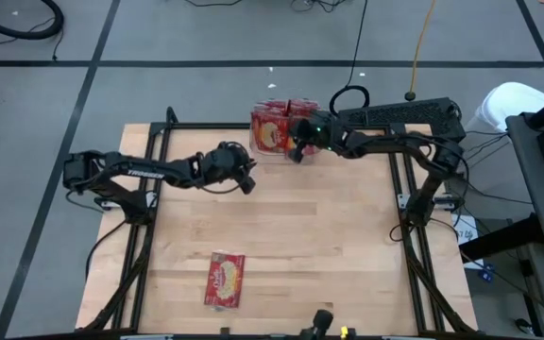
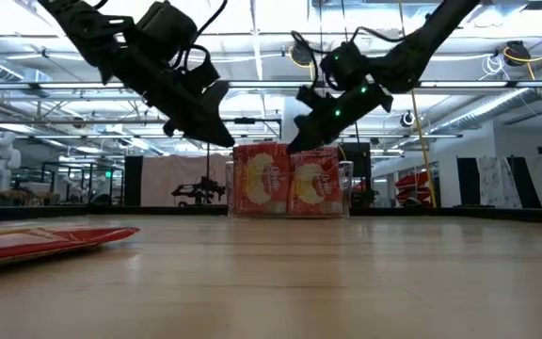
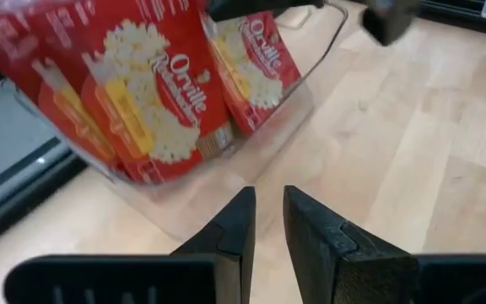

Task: Sort popcorn bags into baskets
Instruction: Put the red popcorn bag into the transparent bin

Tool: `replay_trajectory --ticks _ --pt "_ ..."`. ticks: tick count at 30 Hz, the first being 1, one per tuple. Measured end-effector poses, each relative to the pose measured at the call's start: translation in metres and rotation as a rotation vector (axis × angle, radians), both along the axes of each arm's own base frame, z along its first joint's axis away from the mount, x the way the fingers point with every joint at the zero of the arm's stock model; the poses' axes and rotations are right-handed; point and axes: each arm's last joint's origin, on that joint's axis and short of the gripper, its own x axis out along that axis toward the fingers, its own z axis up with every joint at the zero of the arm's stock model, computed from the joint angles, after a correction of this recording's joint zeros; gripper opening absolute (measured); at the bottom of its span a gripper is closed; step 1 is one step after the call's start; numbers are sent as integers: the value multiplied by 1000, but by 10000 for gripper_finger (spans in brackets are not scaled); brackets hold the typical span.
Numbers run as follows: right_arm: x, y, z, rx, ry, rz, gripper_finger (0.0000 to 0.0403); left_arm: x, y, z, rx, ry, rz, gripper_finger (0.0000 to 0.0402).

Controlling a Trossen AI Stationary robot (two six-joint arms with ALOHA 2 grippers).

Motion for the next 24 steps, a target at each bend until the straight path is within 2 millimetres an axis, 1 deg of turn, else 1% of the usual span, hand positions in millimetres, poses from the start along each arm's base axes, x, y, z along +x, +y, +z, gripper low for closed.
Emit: replay_trajectory --ticks 3,5,11,24 --pt "-1 -7 -9 -7 34 -32 1 0 -8 -4 -8 -9 16 69" --pt "-2 -10 -11 -11 46 -55 1 0 -13 -5 -9 -14 22 69" --pt "-1 -10 -8 -40 26 -71 0 2 -22 -5 3 -15 20 69" --pt "2 -12 -1 -74 -40 -70 0 2 -23 -5 0 -23 29 69"
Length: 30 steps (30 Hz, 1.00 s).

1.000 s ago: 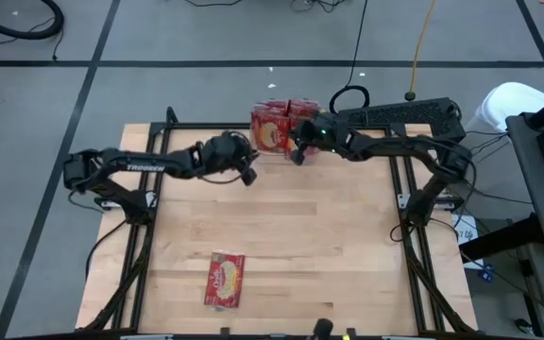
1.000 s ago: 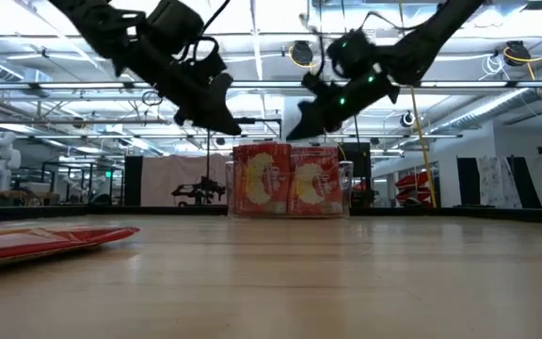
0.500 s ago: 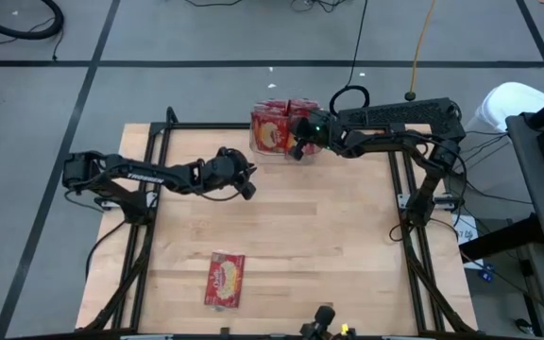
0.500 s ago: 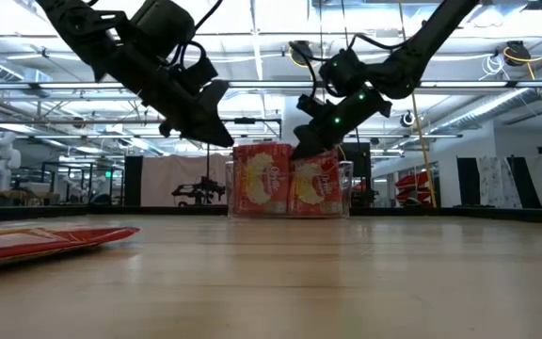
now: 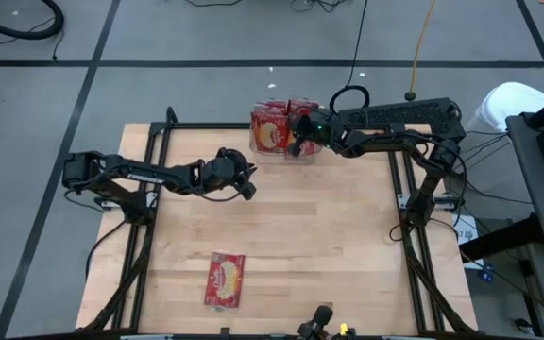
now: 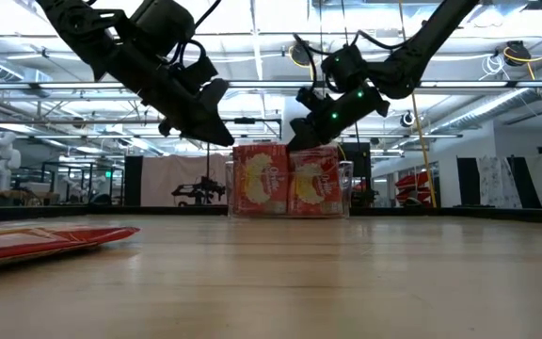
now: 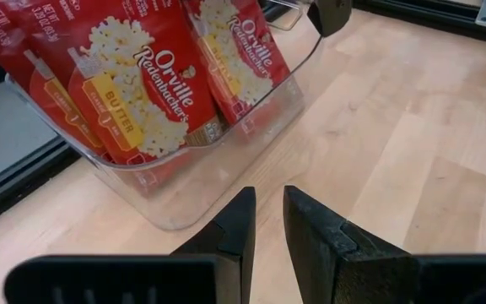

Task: Sort popcorn bags into baskets
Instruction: Put the red popcorn bag into the transparent bin

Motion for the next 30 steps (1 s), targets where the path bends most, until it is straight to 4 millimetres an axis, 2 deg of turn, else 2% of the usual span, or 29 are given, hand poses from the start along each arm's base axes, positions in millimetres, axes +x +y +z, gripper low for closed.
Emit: replay_trajectory --ticks 13,18,30 --pt "0 -1 4 -5 -30 17 0 1 1 2 18 -16 -9 69" --pt "-1 1 -1 5 26 -29 0 1 0 1 8 -6 -12 69" --pt "7 -4 -9 -28 -59 -35 0 3 -8 3 0 -38 -36 69"
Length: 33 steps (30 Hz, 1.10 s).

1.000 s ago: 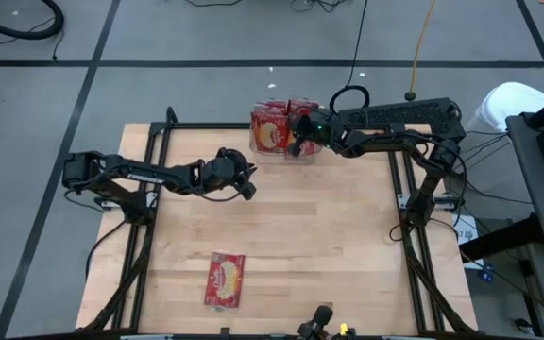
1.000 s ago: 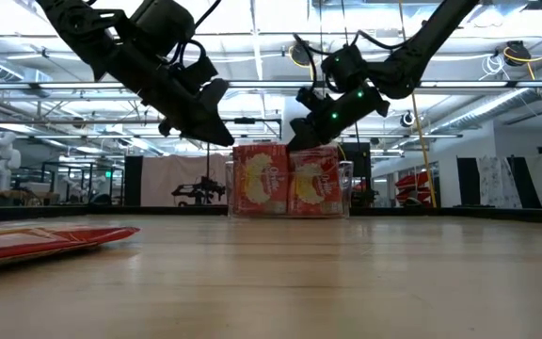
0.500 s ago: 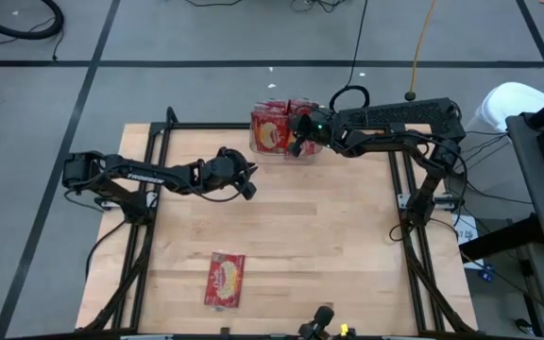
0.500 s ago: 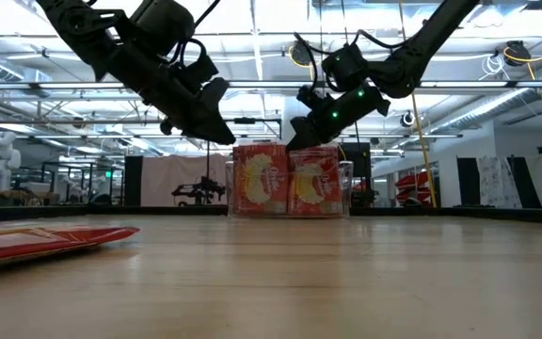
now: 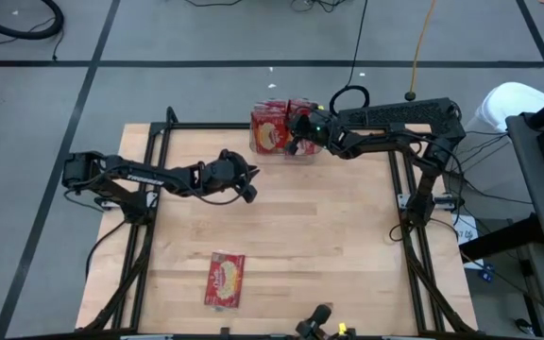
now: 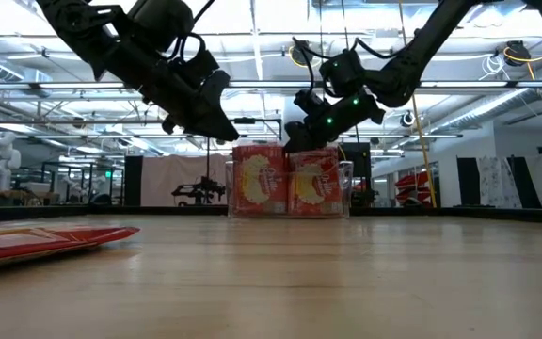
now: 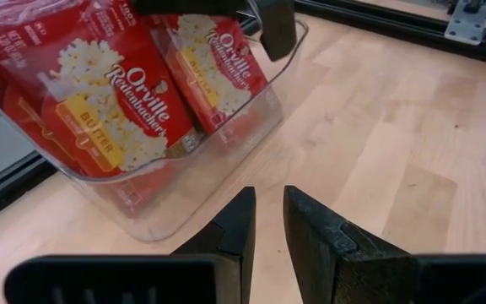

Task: Sort popcorn bags into baskets
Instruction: Put the red popcorn bag into the transparent bin

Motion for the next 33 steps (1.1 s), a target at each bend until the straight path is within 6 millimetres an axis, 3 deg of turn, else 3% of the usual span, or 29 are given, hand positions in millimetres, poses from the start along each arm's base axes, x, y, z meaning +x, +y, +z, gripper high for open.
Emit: replay_trajectory --ticks 7,11,15,21,26,33 --pt "-3 14 22 1 -11 29 0 -1 -1 -1 -2 15 -3 69" --pt "-10 36 38 57 64 84 0 -4 -2 -7 -39 76 2 70" --pt "-20 65 45 217 108 262 0 -7 -5 -14 -135 124 -57 74" --pt "-44 117 25 406 66 450 0 -13 -21 -25 -361 232 -226 114" --pt "-63 159 4 513 -25 482 0 -17 -55 -30 -450 315 -349 163" --pt "-65 216 -11 579 -11 505 0 -28 -104 -34 -493 432 -490 225"
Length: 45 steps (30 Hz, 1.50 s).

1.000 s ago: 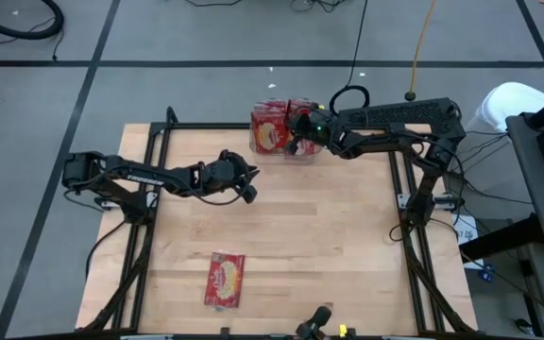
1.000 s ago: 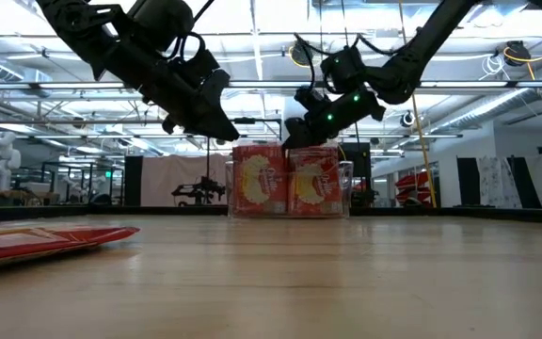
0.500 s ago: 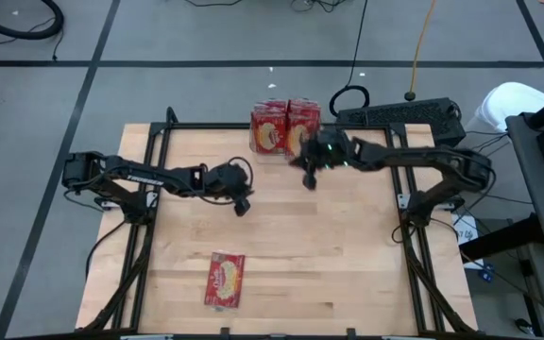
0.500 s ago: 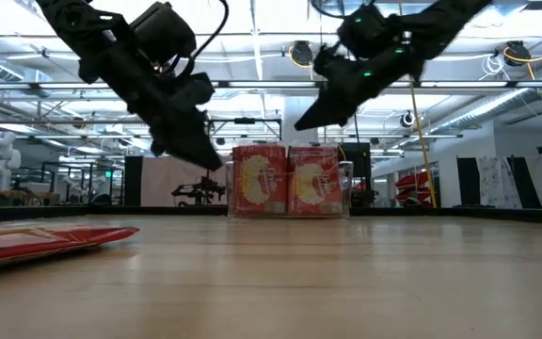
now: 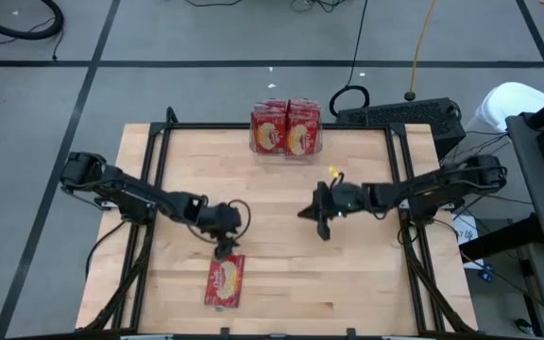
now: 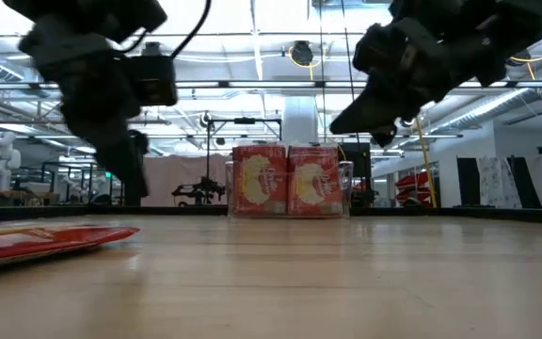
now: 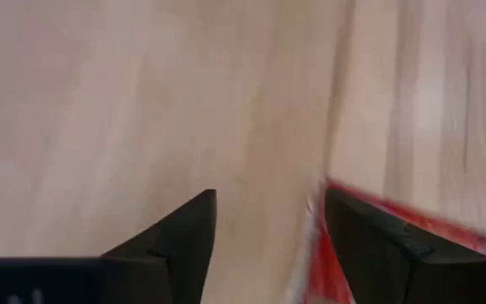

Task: Sort popcorn bags into baskets
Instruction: Put the red popcorn bag into the transparent bin

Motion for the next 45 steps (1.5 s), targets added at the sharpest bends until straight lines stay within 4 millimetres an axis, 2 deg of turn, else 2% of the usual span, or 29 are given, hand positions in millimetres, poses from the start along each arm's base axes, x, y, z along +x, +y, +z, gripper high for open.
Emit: replay_trajectory --ticks 5,10,15,23,25,27,32,34,40,45 --pt "-2 30 1 11 -16 29 0 -12 -29 -2 -13 54 -54 246" --pt "-6 51 2 11 -27 42 0 -23 -53 -4 15 74 -56 251" --pt "-10 66 2 -1 -31 50 0 -30 -68 -10 45 96 15 251" --pt "-16 83 2 5 -36 84 0 -33 -83 -39 58 149 22 246" --pt "-16 84 2 -6 -36 80 0 -29 -87 -43 55 129 -7 227" --pt "-16 83 2 -8 -41 76 0 -27 -89 -44 57 95 -58 190" --pt "-14 83 6 -5 -81 47 0 -15 -91 -39 69 -46 -185 51" --pt "-14 82 7 -8 -97 27 0 -10 -89 -36 95 -82 -204 14" --pt "-11 82 9 -15 -133 -20 0 7 -78 -24 264 -172 -179 5" --pt "-4 82 -3 40 -124 -82 2 29 -70 -4 403 -267 -208 4"
